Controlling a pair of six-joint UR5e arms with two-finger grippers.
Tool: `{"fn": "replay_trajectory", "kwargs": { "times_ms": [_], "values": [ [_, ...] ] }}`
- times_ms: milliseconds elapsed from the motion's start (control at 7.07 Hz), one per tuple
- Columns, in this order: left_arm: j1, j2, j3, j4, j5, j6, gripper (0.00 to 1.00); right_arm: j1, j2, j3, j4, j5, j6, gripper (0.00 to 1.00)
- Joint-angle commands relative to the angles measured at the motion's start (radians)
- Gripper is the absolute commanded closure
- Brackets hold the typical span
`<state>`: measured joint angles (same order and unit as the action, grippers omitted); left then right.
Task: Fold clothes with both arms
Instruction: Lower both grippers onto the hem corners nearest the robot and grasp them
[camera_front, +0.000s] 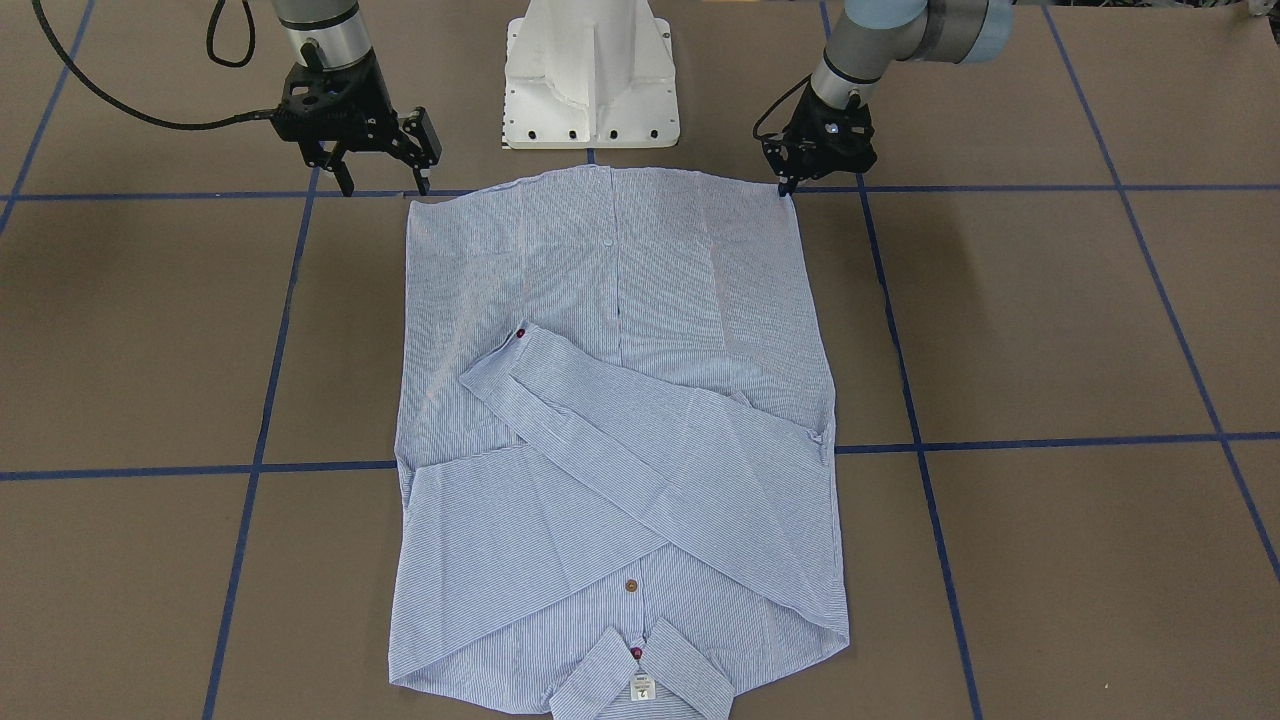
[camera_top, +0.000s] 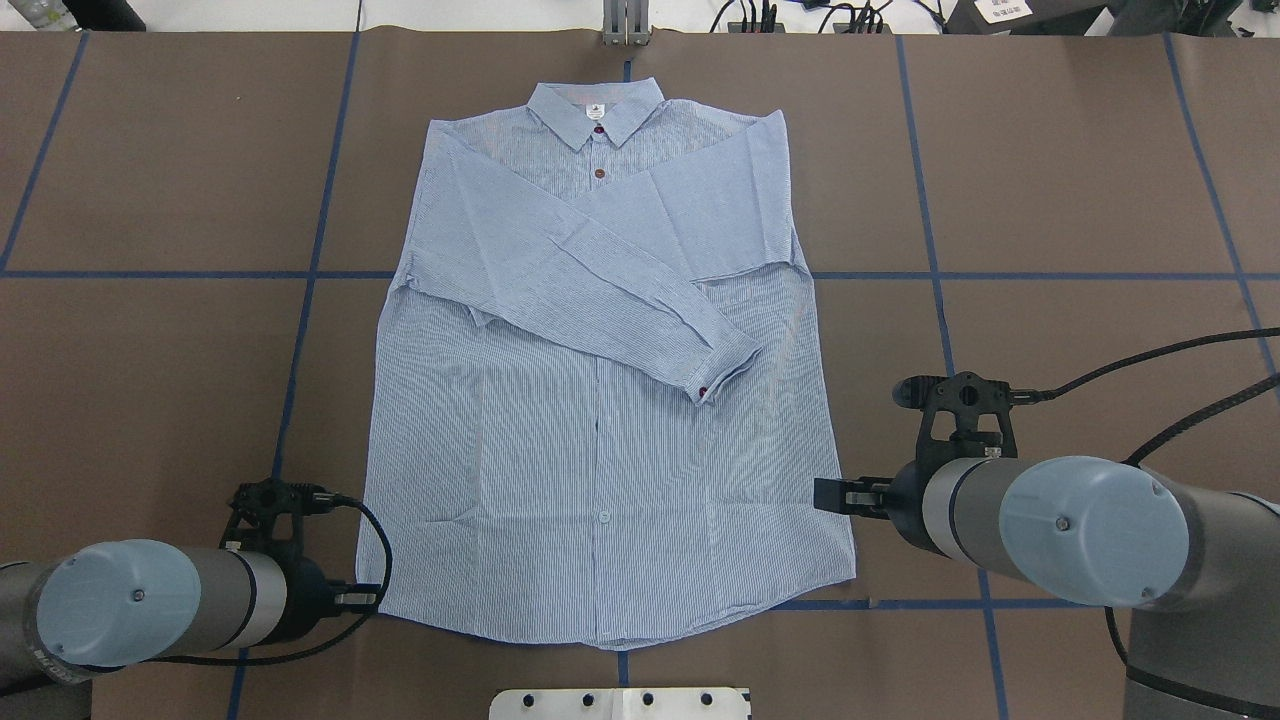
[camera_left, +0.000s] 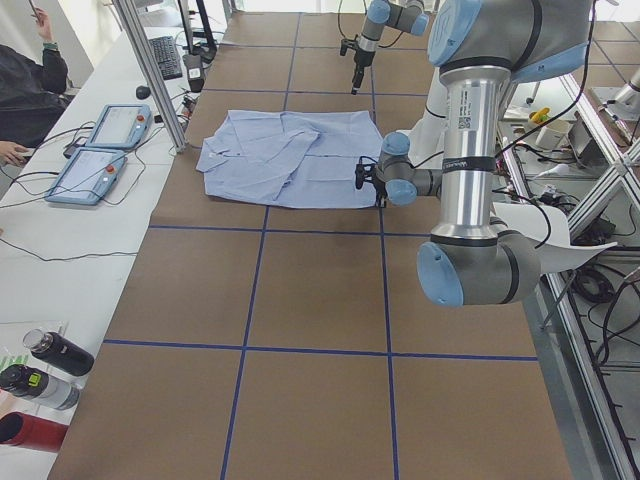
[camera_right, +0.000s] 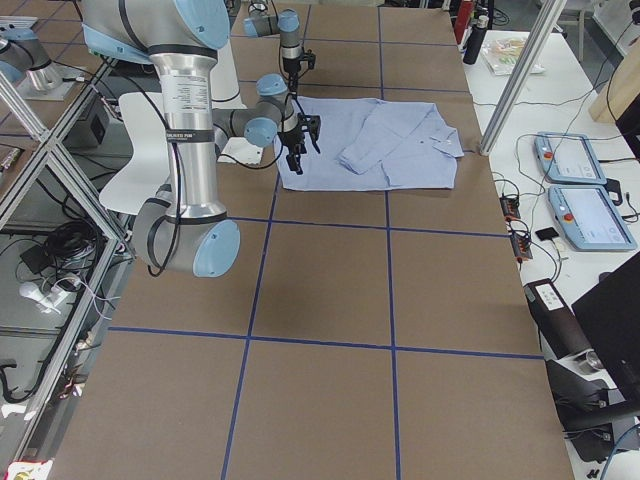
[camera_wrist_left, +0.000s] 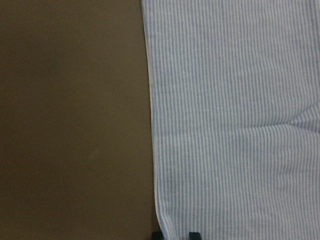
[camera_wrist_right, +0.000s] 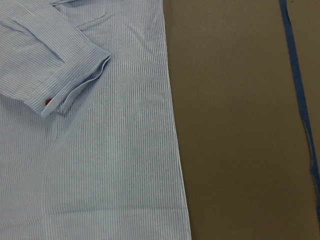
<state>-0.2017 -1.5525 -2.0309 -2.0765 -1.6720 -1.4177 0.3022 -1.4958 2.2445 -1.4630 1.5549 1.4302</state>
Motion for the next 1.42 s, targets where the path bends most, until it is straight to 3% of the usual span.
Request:
{"fn": "replay_trajectory", "kwargs": {
  "times_ms": [0,283,566,708,849,1274],
  "values": [
    [-0.001,0.000,-0.005,0.000,0.000,-0.003,1.00,-0.002,-0.144,0.001,0.211,0.002,-0.001,0.00],
    [0.001,-0.003,-0.008,-0.002,0.002,-0.039,1.00,-0.015,-0.192,-0.016,0.274,-0.006,0.080,0.02],
    [0.001,-0.001,-0.024,-0.004,0.008,-0.070,1.00,-0.119,-0.185,-0.038,0.294,-0.135,0.214,0.07],
    [0.001,-0.003,-0.031,-0.004,0.011,-0.070,1.00,-0.136,-0.187,-0.080,0.372,-0.163,0.251,0.11],
    [0.001,-0.003,-0.035,-0.004,0.026,-0.070,1.00,-0.152,-0.185,-0.130,0.441,-0.186,0.260,0.20],
    [0.001,0.000,-0.035,-0.004,0.029,-0.070,1.00,-0.250,-0.153,-0.155,0.431,-0.294,0.318,0.49]
  ]
}}
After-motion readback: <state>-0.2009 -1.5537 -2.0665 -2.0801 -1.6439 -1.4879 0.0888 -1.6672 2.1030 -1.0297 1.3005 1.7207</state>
